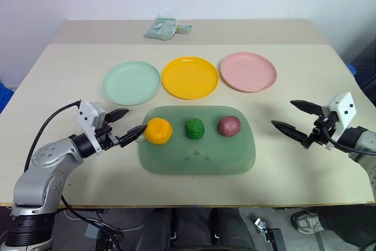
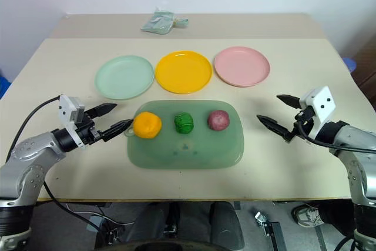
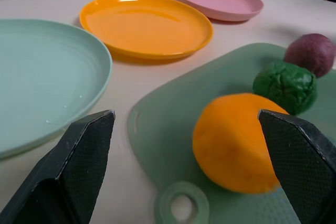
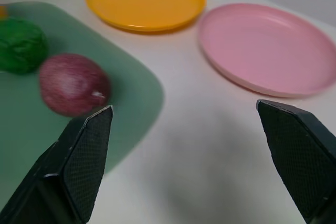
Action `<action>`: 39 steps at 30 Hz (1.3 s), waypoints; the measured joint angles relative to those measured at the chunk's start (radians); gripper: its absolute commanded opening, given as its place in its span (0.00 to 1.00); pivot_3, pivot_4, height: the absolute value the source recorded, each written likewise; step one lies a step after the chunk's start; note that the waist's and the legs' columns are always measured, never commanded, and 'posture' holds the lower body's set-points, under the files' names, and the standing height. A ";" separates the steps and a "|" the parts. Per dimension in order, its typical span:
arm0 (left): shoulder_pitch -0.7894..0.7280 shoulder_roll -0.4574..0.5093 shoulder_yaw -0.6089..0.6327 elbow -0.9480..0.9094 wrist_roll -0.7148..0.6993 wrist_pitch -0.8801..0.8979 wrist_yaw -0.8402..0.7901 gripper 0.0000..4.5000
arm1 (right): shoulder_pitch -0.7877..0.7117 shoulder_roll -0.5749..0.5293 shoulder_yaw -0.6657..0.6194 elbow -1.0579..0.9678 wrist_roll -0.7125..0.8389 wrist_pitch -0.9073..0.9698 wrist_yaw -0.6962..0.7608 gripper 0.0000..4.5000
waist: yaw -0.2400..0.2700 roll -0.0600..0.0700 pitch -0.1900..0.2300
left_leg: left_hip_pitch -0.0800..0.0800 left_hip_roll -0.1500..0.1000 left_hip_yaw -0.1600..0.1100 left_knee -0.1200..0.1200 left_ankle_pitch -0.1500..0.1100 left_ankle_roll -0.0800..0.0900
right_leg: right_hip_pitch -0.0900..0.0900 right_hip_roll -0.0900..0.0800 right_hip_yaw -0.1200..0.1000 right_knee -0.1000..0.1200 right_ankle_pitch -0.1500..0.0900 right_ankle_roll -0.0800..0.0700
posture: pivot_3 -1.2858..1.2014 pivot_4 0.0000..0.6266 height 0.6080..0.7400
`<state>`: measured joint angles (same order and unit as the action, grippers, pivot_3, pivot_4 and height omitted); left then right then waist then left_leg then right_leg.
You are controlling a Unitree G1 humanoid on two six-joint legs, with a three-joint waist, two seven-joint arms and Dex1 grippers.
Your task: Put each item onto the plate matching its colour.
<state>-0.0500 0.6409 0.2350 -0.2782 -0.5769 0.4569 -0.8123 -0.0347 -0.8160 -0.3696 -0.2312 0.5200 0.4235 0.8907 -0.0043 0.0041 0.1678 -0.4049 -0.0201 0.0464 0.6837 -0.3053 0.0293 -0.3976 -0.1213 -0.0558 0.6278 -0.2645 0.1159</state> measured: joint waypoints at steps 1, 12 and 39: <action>0.000 0.009 -0.009 -0.008 -0.001 0.004 -0.008 1.00 | -0.002 0.000 0.006 -0.015 0.010 0.014 0.000 0.99 | 0.001 0.000 0.000 | 0.000 0.000 0.000 0.000 0.000 0.000 | 0.000 0.000 0.000 0.000 0.000 0.000 | 0.52 0.24 1.00; -0.116 0.042 -0.140 -0.053 -0.008 0.067 -0.101 1.00 | -0.008 0.006 0.044 -0.040 0.034 0.058 -0.002 0.99 | 0.018 0.000 0.000 | 0.000 0.000 0.000 0.001 0.000 0.000 | 0.000 0.000 0.000 0.000 0.000 0.000 | 0.52 0.24 1.00; -0.259 0.002 -0.293 0.142 0.196 0.050 -0.070 0.26 | 0.056 0.012 0.030 -0.165 0.085 0.155 -0.061 1.00 | 0.020 -0.001 0.000 | -0.001 -0.001 0.000 0.001 0.000 0.001 | 0.000 0.003 0.000 0.001 0.000 0.000 | 0.52 0.24 1.00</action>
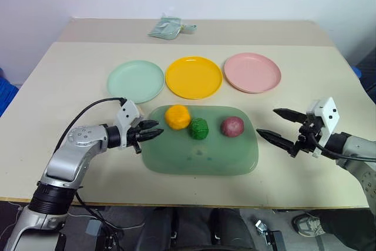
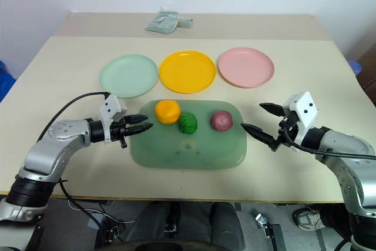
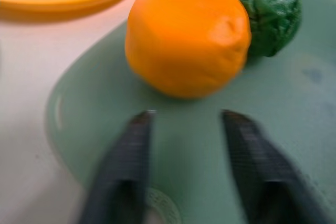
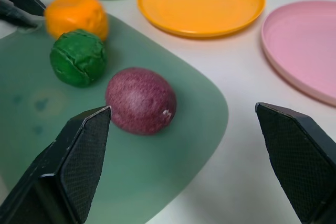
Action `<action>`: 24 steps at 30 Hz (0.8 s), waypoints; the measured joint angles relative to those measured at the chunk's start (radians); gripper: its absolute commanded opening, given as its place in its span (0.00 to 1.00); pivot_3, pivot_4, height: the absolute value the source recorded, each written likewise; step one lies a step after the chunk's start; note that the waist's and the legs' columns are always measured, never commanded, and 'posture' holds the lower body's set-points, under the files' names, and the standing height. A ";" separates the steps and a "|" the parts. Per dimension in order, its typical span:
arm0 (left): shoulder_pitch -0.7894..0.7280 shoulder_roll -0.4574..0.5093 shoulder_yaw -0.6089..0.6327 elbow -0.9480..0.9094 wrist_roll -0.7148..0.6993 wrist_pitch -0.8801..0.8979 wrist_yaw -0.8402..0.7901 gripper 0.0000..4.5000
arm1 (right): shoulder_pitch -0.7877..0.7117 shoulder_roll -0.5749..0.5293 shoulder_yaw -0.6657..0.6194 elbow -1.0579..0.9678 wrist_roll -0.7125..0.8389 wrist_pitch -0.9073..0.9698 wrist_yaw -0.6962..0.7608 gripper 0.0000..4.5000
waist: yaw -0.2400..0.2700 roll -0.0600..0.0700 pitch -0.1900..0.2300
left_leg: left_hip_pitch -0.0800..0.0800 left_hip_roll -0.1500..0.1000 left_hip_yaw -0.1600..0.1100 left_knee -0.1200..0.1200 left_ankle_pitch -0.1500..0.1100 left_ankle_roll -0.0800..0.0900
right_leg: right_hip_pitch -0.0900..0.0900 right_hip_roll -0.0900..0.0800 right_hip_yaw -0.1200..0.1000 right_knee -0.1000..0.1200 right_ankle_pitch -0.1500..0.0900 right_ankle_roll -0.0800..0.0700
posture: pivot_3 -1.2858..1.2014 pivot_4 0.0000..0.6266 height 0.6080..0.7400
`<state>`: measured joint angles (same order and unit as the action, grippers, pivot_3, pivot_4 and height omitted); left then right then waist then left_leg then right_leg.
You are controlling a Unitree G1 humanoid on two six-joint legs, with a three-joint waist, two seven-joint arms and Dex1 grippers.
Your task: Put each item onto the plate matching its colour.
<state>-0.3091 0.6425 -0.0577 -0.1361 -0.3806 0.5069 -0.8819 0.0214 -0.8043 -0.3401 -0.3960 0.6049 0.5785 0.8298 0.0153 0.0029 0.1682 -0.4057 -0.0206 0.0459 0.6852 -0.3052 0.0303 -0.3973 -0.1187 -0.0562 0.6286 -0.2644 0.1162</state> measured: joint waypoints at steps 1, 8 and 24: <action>-0.021 -0.019 0.006 0.011 -0.004 0.007 0.010 0.26 | 0.004 0.000 -0.001 -0.005 0.001 0.000 0.002 1.00 | 0.000 0.000 0.000 | 0.000 0.000 0.000 0.000 0.000 0.000 | 0.000 0.000 0.000 0.000 0.000 0.000 | 0.52 0.24 1.00; -0.233 -0.095 0.039 0.129 -0.003 -0.001 0.073 0.26 | 0.008 0.002 -0.001 -0.029 0.006 -0.008 0.002 1.00 | -0.006 -0.001 0.000 | 0.001 0.000 0.001 0.000 0.000 0.000 | 0.000 0.003 -0.001 0.001 0.000 0.000 | 0.52 0.24 1.00; -0.235 -0.013 -0.054 0.177 -0.018 -0.003 -0.214 0.99 | 0.055 0.026 0.004 -0.029 -0.003 -0.055 0.003 1.00 | -0.002 -0.002 0.001 | 0.000 0.000 0.001 0.001 0.000 0.000 | 0.000 0.003 -0.001 0.001 0.000 0.001 | 0.52 0.24 1.00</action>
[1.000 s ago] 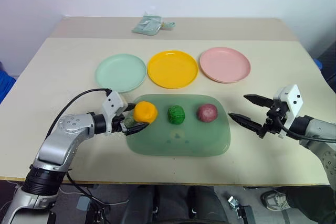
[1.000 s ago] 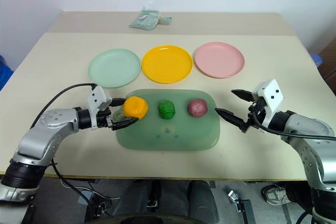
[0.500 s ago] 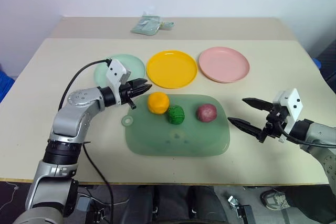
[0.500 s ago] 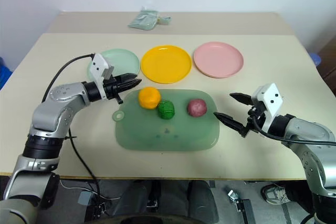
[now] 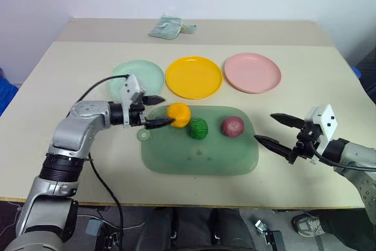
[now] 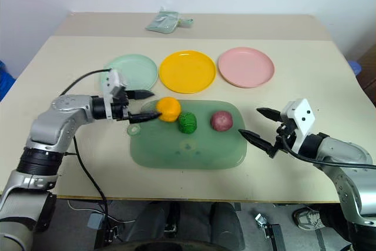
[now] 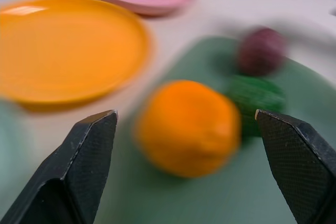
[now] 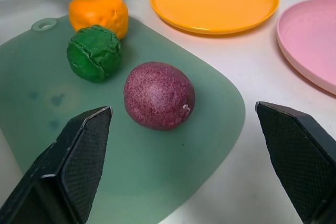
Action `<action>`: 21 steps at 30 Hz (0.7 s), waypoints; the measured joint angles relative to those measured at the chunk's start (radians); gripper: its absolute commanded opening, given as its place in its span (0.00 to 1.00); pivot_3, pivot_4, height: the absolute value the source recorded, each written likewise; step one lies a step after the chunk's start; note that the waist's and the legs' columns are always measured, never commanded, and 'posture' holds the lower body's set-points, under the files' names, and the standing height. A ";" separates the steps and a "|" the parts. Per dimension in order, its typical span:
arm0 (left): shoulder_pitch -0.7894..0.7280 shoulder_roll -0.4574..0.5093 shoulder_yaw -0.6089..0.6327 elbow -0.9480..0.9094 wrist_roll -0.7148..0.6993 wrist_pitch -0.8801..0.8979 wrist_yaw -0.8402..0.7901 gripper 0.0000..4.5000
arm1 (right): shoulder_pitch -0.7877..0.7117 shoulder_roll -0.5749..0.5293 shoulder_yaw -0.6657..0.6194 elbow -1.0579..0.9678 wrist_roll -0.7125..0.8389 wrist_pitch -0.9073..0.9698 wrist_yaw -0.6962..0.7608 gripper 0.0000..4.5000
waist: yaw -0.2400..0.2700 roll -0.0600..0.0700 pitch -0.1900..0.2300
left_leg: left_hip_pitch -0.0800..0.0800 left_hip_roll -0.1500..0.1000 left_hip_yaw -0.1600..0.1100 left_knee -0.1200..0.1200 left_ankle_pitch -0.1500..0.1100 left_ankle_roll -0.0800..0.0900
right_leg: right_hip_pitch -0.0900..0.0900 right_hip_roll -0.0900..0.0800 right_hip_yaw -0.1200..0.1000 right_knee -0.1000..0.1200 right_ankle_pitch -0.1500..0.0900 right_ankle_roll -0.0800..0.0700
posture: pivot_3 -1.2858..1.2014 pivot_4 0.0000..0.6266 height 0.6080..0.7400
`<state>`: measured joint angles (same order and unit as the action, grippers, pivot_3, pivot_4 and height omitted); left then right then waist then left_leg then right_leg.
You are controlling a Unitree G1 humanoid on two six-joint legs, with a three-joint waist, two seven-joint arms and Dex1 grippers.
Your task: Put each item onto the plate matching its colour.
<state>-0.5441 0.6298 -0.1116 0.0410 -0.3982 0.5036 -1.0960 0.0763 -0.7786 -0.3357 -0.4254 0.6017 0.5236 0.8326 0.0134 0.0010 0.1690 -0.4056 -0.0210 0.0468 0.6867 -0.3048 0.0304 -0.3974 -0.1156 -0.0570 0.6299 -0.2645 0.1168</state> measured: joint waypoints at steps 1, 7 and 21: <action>-0.002 0.000 -0.017 0.009 0.019 -0.014 -0.003 0.99 | 0.003 0.001 0.000 0.000 0.000 -0.002 0.000 1.00 | 0.000 0.000 0.000 | 0.000 0.000 0.000 0.000 0.000 0.000 | 0.000 0.000 0.000 0.000 0.000 0.000 | 0.52 0.24 1.00; -0.085 -0.057 -0.099 0.156 0.145 -0.128 0.005 0.99 | 0.022 0.007 0.003 0.000 0.000 -0.010 -0.001 1.00 | 0.006 0.000 0.000 | -0.001 0.000 0.000 0.002 0.000 0.001 | 0.000 0.000 0.000 0.000 0.000 0.000 | 0.52 0.24 1.00; -0.129 -0.128 -0.093 0.273 0.189 -0.191 0.004 0.74 | 0.070 0.017 0.003 -0.001 -0.001 -0.040 -0.008 1.00 | 0.001 0.000 0.000 | -0.001 0.000 0.000 0.003 -0.001 0.002 | 0.000 0.000 0.000 0.001 0.000 0.000 | 0.52 0.24 1.00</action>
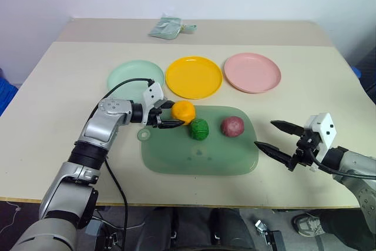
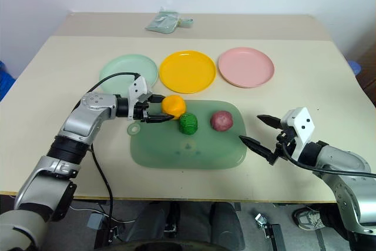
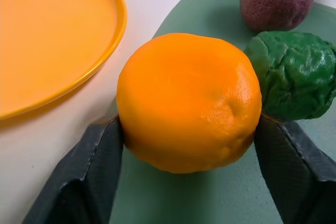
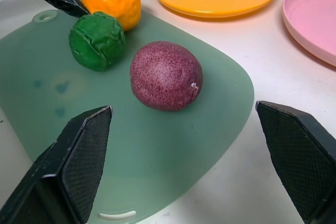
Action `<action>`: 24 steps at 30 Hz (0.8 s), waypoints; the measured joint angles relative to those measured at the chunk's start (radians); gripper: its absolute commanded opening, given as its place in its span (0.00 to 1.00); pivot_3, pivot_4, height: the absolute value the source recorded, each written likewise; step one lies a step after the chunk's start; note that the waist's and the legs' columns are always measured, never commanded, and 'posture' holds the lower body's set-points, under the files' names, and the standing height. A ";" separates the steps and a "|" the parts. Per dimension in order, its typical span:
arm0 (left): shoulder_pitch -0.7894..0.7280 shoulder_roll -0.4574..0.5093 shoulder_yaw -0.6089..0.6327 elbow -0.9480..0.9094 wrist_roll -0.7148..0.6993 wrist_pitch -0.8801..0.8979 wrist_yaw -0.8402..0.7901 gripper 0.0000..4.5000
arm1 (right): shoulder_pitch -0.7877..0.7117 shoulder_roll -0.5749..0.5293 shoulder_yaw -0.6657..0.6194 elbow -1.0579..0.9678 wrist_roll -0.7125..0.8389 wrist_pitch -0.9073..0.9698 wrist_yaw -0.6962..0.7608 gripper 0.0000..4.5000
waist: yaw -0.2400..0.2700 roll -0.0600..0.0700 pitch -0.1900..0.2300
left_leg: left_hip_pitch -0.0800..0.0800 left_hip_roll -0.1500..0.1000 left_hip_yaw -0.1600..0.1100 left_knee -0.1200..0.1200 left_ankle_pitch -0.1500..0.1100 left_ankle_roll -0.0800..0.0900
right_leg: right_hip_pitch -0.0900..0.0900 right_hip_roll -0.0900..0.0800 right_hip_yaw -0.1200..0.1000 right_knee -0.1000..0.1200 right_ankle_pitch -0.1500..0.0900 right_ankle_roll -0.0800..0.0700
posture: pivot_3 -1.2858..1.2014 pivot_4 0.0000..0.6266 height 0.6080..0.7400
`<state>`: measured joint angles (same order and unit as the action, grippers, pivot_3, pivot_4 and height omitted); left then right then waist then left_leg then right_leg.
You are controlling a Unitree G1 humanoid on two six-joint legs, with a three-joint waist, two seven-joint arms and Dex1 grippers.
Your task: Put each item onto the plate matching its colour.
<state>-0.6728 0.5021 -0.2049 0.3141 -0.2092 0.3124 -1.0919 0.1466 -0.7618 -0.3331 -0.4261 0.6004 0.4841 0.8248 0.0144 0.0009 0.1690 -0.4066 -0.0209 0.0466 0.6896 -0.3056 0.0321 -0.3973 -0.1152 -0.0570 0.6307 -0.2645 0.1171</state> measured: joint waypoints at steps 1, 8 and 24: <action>0.000 -0.009 0.014 0.002 -0.004 0.005 0.011 0.74 | 0.001 0.000 0.000 0.000 0.000 -0.001 -0.001 1.00 | 0.000 0.000 0.000 | 0.000 0.000 0.000 0.000 0.000 0.000 | 0.000 0.000 0.000 0.000 0.000 0.000 | 0.52 0.24 1.00; -0.161 -0.109 0.116 0.187 0.023 -0.031 0.260 0.74 | -0.011 0.000 0.001 0.000 -0.007 -0.009 -0.006 1.00 | 0.006 0.000 0.000 | -0.001 0.000 -0.001 0.004 -0.001 0.001 | 0.001 0.000 0.000 0.001 0.001 0.002 | 0.52 0.24 1.00; -0.461 -0.267 0.194 0.717 0.103 -0.185 0.452 0.99 | -0.009 0.006 0.008 -0.031 -0.006 -0.004 -0.043 1.00 | 0.023 -0.003 0.002 | -0.003 -0.001 0.001 0.008 -0.003 0.005 | 0.000 -0.001 0.000 0.000 0.001 0.005 | 0.52 0.24 1.00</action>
<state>-1.1340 0.2352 -0.0108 1.0308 -0.1062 0.1271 -0.6401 0.1376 -0.7562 -0.3246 -0.4568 0.5949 0.4800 0.7816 0.0371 -0.0024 0.1709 -0.4099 -0.0221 0.0477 0.6971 -0.3086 0.0369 -0.3972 -0.1157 -0.0575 0.6310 -0.2635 0.1220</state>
